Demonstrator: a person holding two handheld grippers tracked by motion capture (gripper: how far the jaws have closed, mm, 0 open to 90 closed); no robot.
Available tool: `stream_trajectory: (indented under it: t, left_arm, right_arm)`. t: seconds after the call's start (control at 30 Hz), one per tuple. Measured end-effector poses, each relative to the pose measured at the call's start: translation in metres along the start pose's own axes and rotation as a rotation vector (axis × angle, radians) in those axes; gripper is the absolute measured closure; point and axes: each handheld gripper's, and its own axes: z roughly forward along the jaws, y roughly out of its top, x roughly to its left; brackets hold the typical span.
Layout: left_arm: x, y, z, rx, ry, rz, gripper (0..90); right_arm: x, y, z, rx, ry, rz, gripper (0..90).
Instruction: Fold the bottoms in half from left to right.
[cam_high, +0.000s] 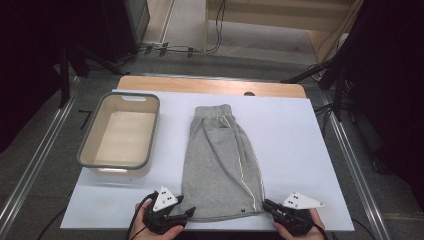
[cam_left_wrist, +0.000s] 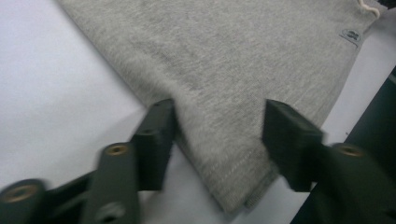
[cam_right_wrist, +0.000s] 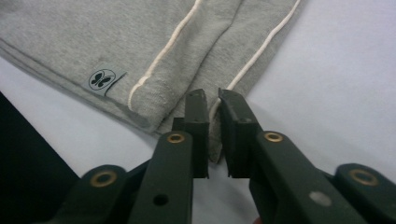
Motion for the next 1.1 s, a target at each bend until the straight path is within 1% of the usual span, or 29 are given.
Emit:
stream_trajectory:
  t: [0.03, 0.07, 0.1, 0.13, 0.17, 0.2, 0.27, 0.3, 0.33, 0.4, 0.5, 0.53, 0.57, 0.6, 0.63, 0.67, 0.7, 0.77, 0.8, 0.83, 0.87, 0.93, 1.0, 1.03, 1.07, 1.1]
  left_arm:
    - [-0.002, 0.0, 0.0, 0.004, 0.017, 0.013, 57.8]
    - [-0.003, 0.0, 0.0, 0.009, 0.017, 0.022, 64.9]
    - [-0.003, 0.0, 0.001, 0.013, 0.002, 0.02, 73.1]
    - [-0.003, 0.0, 0.001, 0.016, -0.009, 0.017, 78.3]
    - [-0.001, 0.0, 0.0, 0.015, -0.023, 0.015, 83.0]
    - [0.002, 0.001, -0.001, 0.02, -0.035, 0.011, 85.6]
    - [0.005, 0.002, -0.005, 0.011, -0.049, 0.006, 86.5]
    - [0.006, 0.001, -0.008, 0.011, -0.046, 0.011, 86.6]
    - [0.008, 0.0, -0.011, 0.005, -0.05, 0.005, 86.7]
    - [0.01, -0.003, -0.015, -0.003, -0.059, -0.01, 86.7]
    - [0.011, -0.009, -0.019, -0.011, -0.079, -0.008, 86.4]
    - [0.011, -0.01, -0.019, -0.021, -0.082, -0.006, 85.0]
    - [0.011, -0.011, -0.02, -0.028, -0.086, -0.003, 79.5]
    - [0.01, -0.01, -0.02, -0.04, -0.086, -0.006, 70.1]
    - [0.01, -0.009, -0.021, -0.055, -0.085, -0.001, 59.8]
    - [0.009, -0.008, -0.021, -0.073, -0.091, -0.001, 52.6]
    - [0.009, -0.007, -0.022, -0.085, -0.096, 0.0, 46.6]
    - [0.01, -0.005, -0.023, -0.108, -0.099, -0.007, 34.2]
    - [0.012, -0.004, -0.023, -0.119, -0.108, -0.011, 29.3]
    - [0.013, -0.003, -0.024, -0.13, -0.115, -0.013, 26.3]
    - [0.014, -0.002, -0.025, -0.139, -0.113, -0.012, 24.3]
    - [0.015, -0.001, -0.026, -0.154, -0.116, -0.02, 16.8]
    - [0.017, 0.0, -0.027, -0.168, -0.116, -0.018, 15.5]
    - [0.018, 0.001, -0.028, -0.173, -0.114, -0.02, 13.4]
    - [0.018, 0.001, -0.028, -0.176, -0.12, -0.02, 13.2]
    - [0.019, 0.001, -0.029, -0.181, -0.117, -0.022, 13.2]
  right_arm:
    - [0.0, 0.0, 0.0, 0.002, 0.005, 0.004, 82.7]
    - [0.0, 0.0, 0.0, 0.003, 0.009, 0.004, 83.1]
    - [0.0, 0.0, 0.0, 0.004, 0.012, 0.004, 83.3]
    - [0.0, 0.0, -0.001, 0.002, 0.013, 0.005, 83.5]
    - [0.001, 0.0, -0.001, 0.007, 0.018, 0.01, 83.5]
    - [0.001, 0.0, -0.001, 0.007, 0.022, 0.011, 83.6]
    - [0.003, 0.0, -0.002, 0.006, 0.027, 0.014, 83.6]
    - [0.004, 0.0, -0.003, 0.008, 0.031, 0.015, 83.6]
    - [0.006, -0.001, -0.003, 0.009, 0.034, 0.014, 83.7]
    - [0.01, -0.003, -0.005, 0.01, 0.043, 0.011, 83.7]
    - [0.015, -0.005, -0.006, 0.019, 0.047, -0.002, 83.6]
    - [0.016, -0.005, -0.006, 0.022, 0.045, -0.004, 83.5]
    - [0.016, -0.005, -0.006, 0.019, 0.038, -0.006, 82.1]
    - [0.016, -0.005, -0.007, 0.01, 0.029, 0.0, 77.4]
    - [0.015, -0.004, -0.007, 0.008, 0.027, 0.004, 68.0]
    - [0.015, -0.002, -0.007, 0.005, 0.03, 0.002, 59.5]
    - [0.016, -0.001, -0.008, 0.001, 0.034, 0.0, 54.0]
    - [0.017, 0.004, -0.009, -0.015, 0.031, -0.019, 47.8]
    - [0.017, 0.008, -0.01, -0.022, 0.028, -0.023, 45.5]
    - [0.017, 0.012, -0.011, -0.027, 0.033, -0.023, 44.9]
    - [0.017, 0.016, -0.011, -0.035, 0.034, -0.028, 45.1]
    - [0.017, 0.025, -0.012, -0.053, 0.037, -0.035, 45.7]
    - [0.017, 0.033, -0.013, -0.074, 0.027, -0.047, 46.5]
    - [0.016, 0.037, -0.013, -0.082, 0.028, -0.048, 47.2]
    - [0.015, 0.041, -0.013, -0.085, 0.025, -0.048, 48.0]
    - [0.015, 0.045, -0.013, -0.09, 0.022, -0.043, 48.8]
